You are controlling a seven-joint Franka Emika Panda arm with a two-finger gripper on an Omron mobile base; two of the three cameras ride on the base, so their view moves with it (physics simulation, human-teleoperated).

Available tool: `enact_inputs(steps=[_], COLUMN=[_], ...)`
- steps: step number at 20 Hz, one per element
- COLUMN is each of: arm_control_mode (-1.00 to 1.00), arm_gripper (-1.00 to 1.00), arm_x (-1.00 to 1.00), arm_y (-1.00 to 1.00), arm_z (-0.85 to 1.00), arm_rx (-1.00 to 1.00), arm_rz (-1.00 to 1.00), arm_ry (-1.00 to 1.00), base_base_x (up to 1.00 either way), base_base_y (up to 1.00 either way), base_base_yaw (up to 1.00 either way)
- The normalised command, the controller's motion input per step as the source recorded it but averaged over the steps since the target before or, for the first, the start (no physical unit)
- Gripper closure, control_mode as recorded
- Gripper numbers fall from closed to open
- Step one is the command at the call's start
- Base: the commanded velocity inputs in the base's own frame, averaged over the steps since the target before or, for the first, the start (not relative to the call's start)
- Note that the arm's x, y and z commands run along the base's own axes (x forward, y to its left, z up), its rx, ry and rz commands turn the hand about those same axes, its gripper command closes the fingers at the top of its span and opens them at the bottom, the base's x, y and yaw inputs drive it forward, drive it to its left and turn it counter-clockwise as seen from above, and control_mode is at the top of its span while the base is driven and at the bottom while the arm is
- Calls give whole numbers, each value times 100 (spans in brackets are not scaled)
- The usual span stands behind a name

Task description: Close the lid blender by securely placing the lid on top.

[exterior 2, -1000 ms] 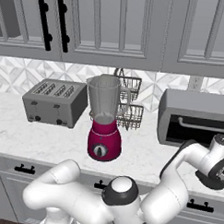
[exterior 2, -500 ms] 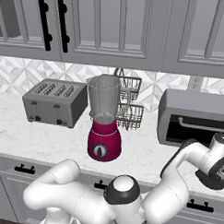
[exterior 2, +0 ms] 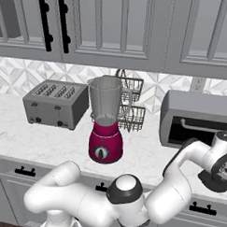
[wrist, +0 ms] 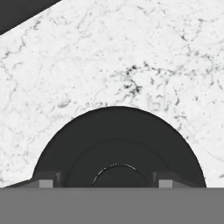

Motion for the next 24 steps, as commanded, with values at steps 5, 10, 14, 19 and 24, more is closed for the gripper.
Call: enact_inputs(steps=[5, 10, 14, 19, 24], arm_control_mode=[-100, -100, -100, -100, -100], arm_gripper=[100, 100, 100, 100, 100], arm_x=[-6, -11, -38, -60, -63], arm_y=[0, -1, -20, -40, -39], arm_z=[-30, -29, -33, -35, -37], arm_rx=[0, 0, 0, 0, 0], arm_rz=[0, 0, 0, 0, 0], arm_ry=[11, 9, 6, 0, 0], base_base_x=[0, 0, 0, 0, 0], base_base_y=[0, 0, 0, 0, 0], base_base_yaw=[0, 0, 0, 0, 0])
